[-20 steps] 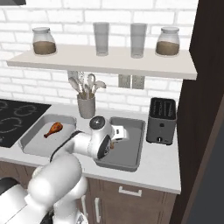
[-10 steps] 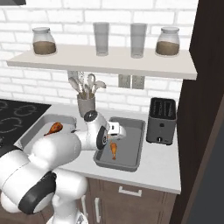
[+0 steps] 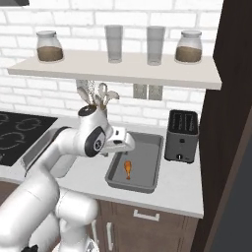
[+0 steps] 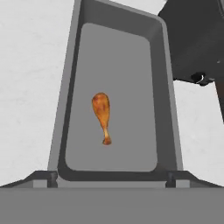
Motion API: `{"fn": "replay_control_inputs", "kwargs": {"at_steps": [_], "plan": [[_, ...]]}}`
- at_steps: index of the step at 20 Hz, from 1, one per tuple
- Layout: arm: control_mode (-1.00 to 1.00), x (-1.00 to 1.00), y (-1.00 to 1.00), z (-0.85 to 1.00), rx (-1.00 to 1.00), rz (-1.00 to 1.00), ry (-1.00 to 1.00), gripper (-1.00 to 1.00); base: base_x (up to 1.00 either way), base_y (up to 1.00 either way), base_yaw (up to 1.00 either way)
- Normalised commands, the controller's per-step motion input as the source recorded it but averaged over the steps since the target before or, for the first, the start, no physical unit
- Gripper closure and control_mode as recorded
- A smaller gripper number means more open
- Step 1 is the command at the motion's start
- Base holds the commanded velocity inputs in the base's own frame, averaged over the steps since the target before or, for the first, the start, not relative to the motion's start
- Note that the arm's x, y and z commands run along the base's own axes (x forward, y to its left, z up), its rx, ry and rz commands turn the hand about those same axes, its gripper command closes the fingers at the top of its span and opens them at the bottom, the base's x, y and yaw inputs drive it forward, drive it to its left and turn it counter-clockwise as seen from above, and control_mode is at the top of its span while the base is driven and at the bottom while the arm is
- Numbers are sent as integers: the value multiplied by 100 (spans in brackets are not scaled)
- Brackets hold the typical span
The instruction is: Place one tomato and one chicken drumstick in each tupperware on the nearby counter, to pack two identical lunches.
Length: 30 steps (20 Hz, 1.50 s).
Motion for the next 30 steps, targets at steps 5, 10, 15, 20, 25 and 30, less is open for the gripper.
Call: {"fn": "replay_control_inputs", "kwargs": {"at_steps": [5,10,15,20,25,30], "plan": [[-100,-100,19,15,0,8,-39,-100,0,0,0],[100,-40,17,0,2,6,-17,-100,-60,19,5],[100,0,0,0,0,0,0,-100,-100,41,-19],[100,0,0,0,0,0,0,-100,-95,93,-45],[100,0,0,0,0,0,0,-100,-82,85,-58],[100,0,0,0,0,0,0,-100,-52,6,-92]]}}
